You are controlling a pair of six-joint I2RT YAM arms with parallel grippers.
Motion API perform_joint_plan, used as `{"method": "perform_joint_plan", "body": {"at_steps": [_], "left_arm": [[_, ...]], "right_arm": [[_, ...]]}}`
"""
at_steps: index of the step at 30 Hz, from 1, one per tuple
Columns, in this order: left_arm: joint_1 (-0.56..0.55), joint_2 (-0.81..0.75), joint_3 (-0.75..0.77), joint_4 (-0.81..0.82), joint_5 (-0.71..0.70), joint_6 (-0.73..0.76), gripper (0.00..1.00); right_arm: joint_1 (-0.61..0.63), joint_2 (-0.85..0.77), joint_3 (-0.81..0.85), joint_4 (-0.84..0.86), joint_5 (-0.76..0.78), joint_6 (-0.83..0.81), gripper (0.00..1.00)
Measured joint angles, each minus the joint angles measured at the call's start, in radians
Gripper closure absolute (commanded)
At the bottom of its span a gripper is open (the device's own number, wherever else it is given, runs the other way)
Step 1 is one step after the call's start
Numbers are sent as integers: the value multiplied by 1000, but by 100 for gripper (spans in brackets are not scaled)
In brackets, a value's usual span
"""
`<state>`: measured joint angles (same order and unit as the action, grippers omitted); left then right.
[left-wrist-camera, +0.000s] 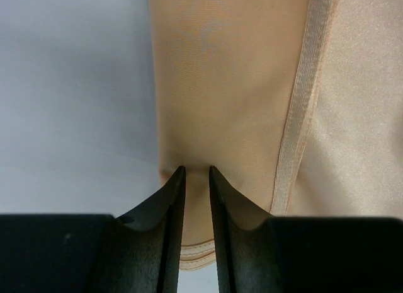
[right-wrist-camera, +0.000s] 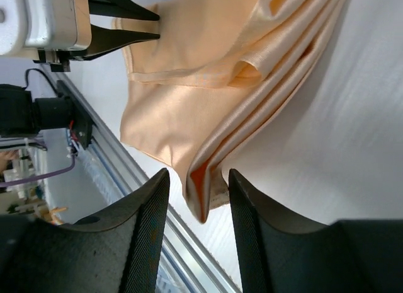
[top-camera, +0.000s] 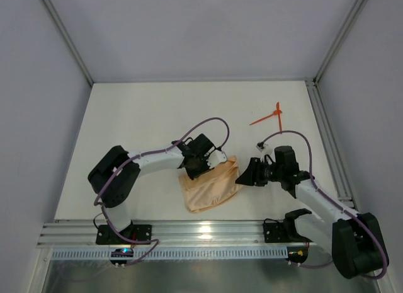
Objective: Fold the napkin into a case and place the utensils inside
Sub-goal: Move the right arm to the center of the board with the 2/3-rectangle-folded napkin, then pick up the 2/3-rectangle-folded napkin at the center of the board.
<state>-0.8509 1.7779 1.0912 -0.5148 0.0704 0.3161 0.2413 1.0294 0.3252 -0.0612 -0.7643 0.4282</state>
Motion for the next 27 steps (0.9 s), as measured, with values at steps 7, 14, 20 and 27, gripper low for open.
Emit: {"method": "perform_joint_plan", "body": {"at_steps": [7,14,20,27], "left_arm": [[-1,-3,-4,3,1,6,76],[-1,-3,-4,3,2,7,76],[-1,-2,-3,2,5,11,76],[-1,-2,-2,2,8,14,76]], "right_arm": [[17,-365,162,-198,183,-129,35],[66,-624,201,114,137,-444,1],[304,-421,307,-140,201,-833,1],[626,-203,332,-341,527,-999,1]]}}
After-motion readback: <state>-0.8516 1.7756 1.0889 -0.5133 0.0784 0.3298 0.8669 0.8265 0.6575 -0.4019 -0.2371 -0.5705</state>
